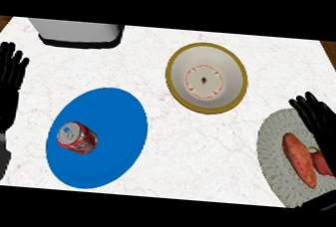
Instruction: Pick the bell pepper from the placemat and place it in the bowl
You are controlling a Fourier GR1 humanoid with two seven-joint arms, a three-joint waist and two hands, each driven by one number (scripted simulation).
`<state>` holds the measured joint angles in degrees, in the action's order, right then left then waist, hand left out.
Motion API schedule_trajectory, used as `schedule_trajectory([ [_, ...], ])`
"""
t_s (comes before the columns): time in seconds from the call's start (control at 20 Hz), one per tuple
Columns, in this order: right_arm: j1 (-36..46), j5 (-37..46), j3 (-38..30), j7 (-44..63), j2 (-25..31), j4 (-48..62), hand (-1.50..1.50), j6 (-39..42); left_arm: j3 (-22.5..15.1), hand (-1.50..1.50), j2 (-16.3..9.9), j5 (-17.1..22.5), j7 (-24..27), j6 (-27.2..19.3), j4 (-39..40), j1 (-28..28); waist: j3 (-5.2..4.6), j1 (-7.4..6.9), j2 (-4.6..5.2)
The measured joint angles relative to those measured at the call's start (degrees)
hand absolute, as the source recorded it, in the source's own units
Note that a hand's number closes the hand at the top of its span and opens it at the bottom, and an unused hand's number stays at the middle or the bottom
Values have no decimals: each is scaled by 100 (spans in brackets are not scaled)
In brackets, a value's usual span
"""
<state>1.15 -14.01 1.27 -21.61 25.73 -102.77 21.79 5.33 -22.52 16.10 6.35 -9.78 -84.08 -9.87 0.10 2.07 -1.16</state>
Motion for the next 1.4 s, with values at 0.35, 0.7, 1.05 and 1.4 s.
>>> schedule_trajectory([
  [0.35, -1767, 939, -830, -2326, 330, -577, -150, 28, 47, 0, -137, -7, -224, 48, -154, -55, 4, 57, 53],
  [0.7, -2828, 1185, -2376, -2667, 1086, -982, -150, -288, 114, 0, -182, -18, -213, 162, -211, 23, -9, 4, 72],
  [1.05, -3610, 1790, -3532, -2485, 2101, -1090, -150, -141, 82, 0, -143, -98, -306, 128, -209, -81, -15, -28, 87],
  [1.4, -4047, 2892, -3780, -2580, 2743, -934, -150, -190, 67, 0, -130, -114, -442, 178, -297, -178, -11, -120, 103],
])
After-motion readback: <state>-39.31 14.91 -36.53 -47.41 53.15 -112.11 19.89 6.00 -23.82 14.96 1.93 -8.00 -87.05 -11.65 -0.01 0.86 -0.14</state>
